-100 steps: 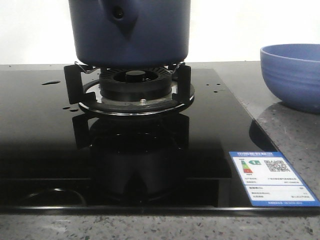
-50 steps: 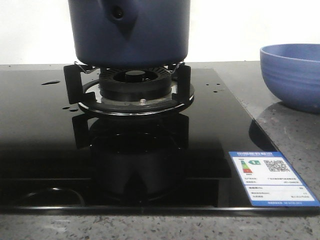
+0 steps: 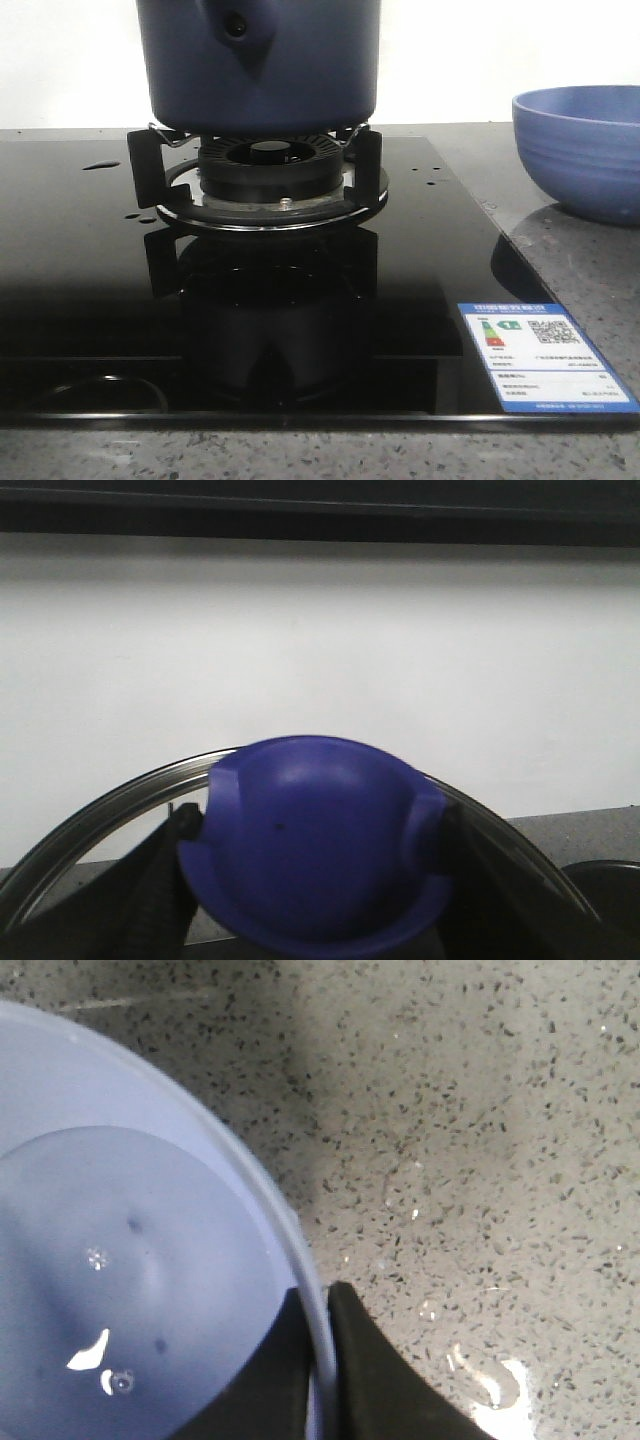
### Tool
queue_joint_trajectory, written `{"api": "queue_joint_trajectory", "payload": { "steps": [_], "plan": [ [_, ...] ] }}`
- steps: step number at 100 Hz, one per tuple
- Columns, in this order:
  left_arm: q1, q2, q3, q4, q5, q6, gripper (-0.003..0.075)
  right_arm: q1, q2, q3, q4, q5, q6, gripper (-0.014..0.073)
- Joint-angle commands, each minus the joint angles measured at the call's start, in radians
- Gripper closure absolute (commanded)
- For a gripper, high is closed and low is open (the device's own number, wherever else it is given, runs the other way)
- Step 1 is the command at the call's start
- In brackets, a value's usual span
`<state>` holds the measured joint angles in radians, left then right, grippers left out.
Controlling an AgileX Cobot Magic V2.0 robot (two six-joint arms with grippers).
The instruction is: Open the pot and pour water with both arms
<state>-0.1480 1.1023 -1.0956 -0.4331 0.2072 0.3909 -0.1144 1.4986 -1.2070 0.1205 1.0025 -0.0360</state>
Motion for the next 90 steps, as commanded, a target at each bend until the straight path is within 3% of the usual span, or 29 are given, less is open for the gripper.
{"api": "queue_joint_trajectory", "payload": {
  "steps": [1, 23, 52, 90],
  "plan": [
    [0.001, -0.026, -0.04, -0.007, -0.112, -0.001, 0.033, -0.005, -0.053, -0.047, 0.029, -0.012, -0.007, 0.0662],
    [0.001, -0.018, -0.04, -0.007, -0.112, -0.001, 0.033, -0.003, -0.053, -0.187, 0.113, 0.084, -0.024, 0.0662],
    [0.001, -0.012, -0.04, -0.007, -0.113, -0.001, 0.033, 0.014, -0.047, -0.405, 0.331, 0.159, -0.072, 0.0659],
    [0.001, -0.012, -0.04, -0.007, -0.113, -0.001, 0.033, 0.269, 0.026, -0.628, 0.34, 0.11, -0.072, 0.0659]
  ]
}}
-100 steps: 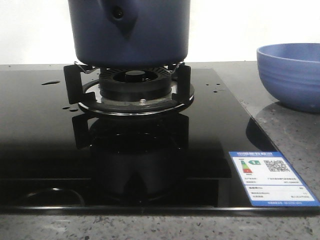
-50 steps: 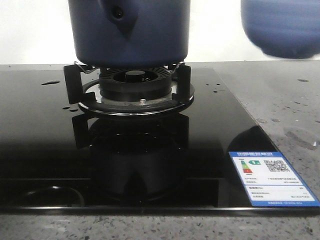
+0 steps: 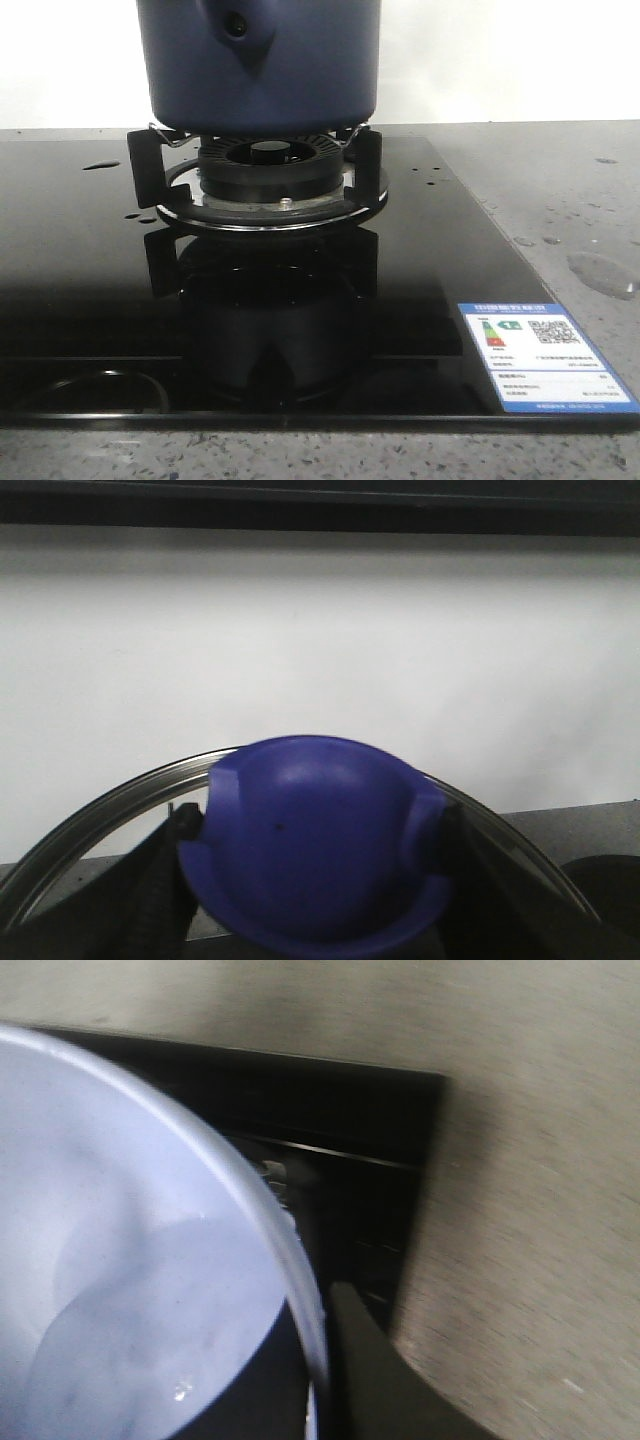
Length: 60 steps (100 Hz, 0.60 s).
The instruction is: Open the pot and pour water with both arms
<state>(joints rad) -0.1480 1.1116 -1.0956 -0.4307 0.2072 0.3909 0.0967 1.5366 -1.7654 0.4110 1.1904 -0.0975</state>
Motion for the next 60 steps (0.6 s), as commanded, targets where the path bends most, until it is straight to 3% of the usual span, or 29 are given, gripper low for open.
{"api": "queue_joint_trajectory", "payload": {
  "steps": [1, 33, 60],
  "plan": [
    [0.001, -0.021, -0.04, -0.01, -0.113, -0.001, 0.033, 0.062, -0.007, -0.073, 0.05, -0.079, -0.011, 0.0659],
    [0.001, -0.021, -0.04, -0.01, -0.113, -0.001, 0.033, 0.255, 0.083, -0.118, 0.037, -0.344, -0.061, 0.0657],
    [0.001, -0.021, -0.04, -0.009, -0.113, -0.001, 0.033, 0.351, 0.086, -0.035, -0.174, -0.657, -0.08, 0.0638]
  ]
}}
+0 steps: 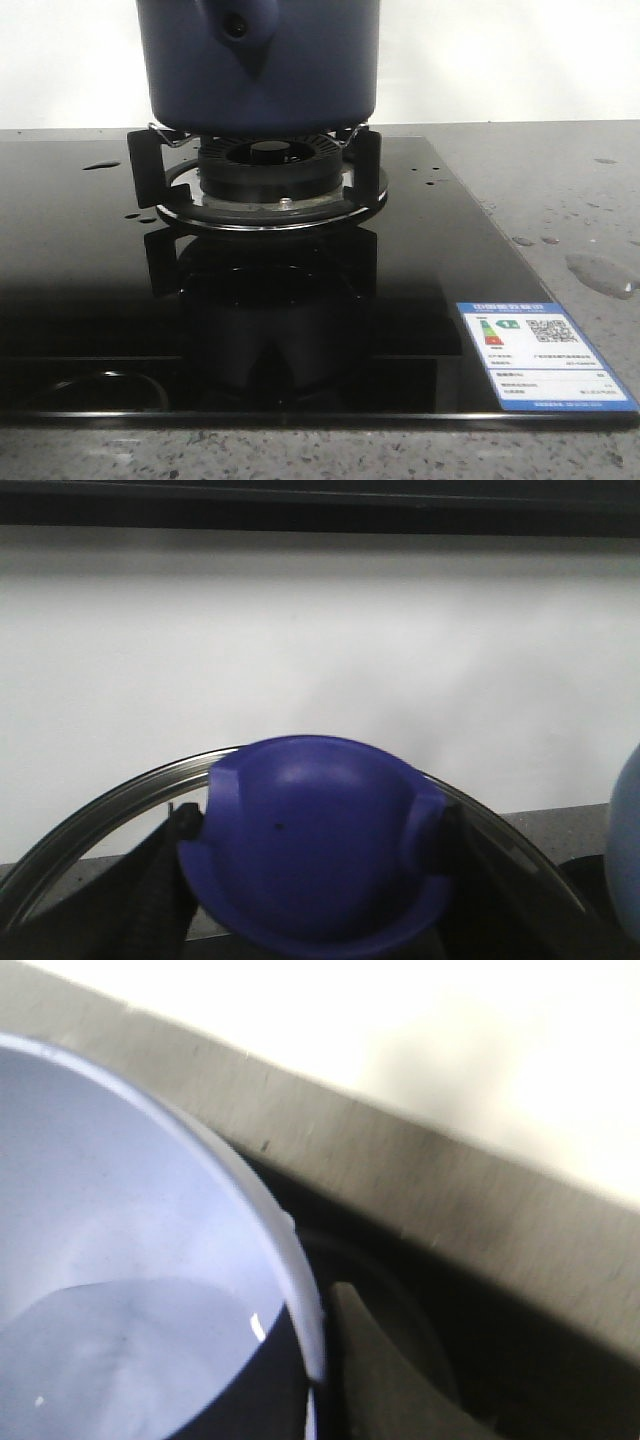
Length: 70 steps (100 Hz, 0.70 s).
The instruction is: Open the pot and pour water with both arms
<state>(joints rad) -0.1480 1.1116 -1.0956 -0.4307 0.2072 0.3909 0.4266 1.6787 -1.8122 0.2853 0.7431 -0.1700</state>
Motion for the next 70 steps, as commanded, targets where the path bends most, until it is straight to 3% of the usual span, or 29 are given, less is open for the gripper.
{"api": "queue_joint_trajectory", "payload": {
  "steps": [1, 38, 70],
  "plan": [
    [0.001, -0.021, -0.04, -0.009, -0.113, -0.001, 0.033, 0.023, -0.055, 0.023, -0.058, -0.232, -0.008, 0.0638],
    [0.001, -0.021, -0.04, -0.009, -0.113, -0.001, 0.033, 0.049, -0.147, 0.359, -0.161, -0.808, -0.008, 0.0638],
    [0.001, -0.021, -0.04, -0.009, -0.113, -0.001, 0.033, 0.06, -0.185, 0.546, -0.166, -1.169, -0.008, 0.0639]
  ]
}}
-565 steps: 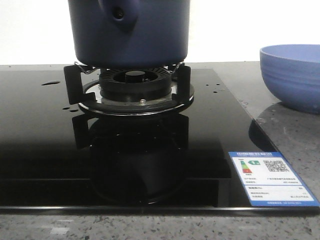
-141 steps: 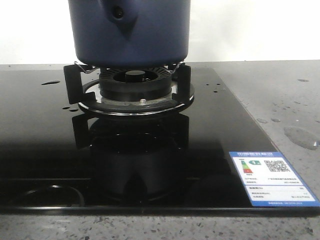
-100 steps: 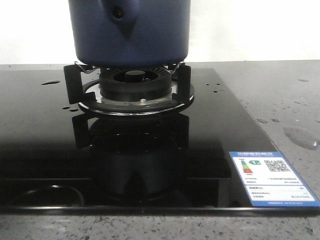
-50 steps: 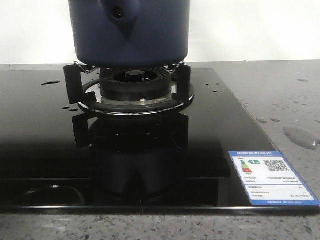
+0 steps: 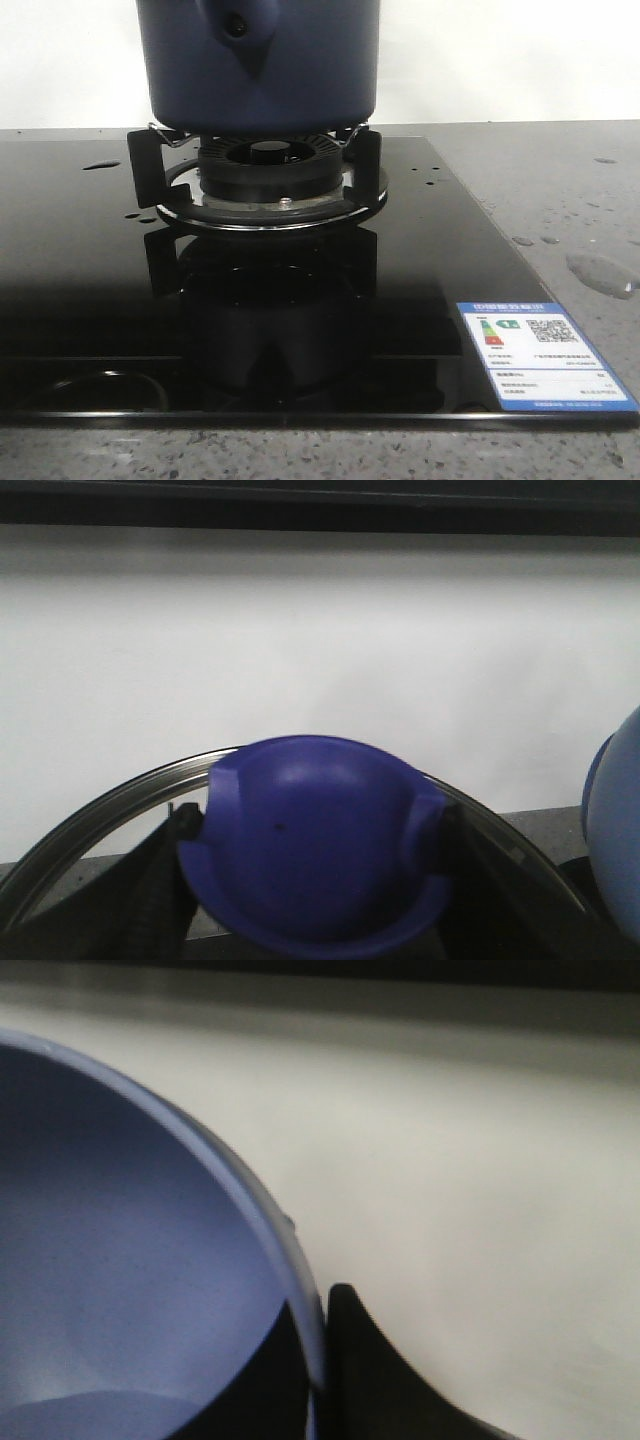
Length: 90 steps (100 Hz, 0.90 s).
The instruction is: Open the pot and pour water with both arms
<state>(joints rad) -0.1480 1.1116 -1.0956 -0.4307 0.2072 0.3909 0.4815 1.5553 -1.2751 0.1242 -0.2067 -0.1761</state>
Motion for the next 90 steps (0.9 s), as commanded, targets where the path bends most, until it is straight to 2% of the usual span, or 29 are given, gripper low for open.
{"api": "queue_joint_trajectory", "payload": {
  "steps": [1, 45, 90],
  "plan": [
    [0.001, -0.021, -0.04, -0.009, -0.113, -0.001, 0.033, 0.006, -0.062, 0.015, -0.006, -0.235, -0.001, 0.0639],
    [0.001, -0.021, -0.04, -0.009, -0.113, -0.001, 0.033, 0.01, -0.062, 0.044, -0.062, -0.547, -0.001, 0.0639],
    [0.001, -0.021, -0.04, -0.009, -0.113, -0.001, 0.033, 0.01, -0.06, 0.044, -0.07, -0.68, -0.001, 0.0639]
  ]
}}
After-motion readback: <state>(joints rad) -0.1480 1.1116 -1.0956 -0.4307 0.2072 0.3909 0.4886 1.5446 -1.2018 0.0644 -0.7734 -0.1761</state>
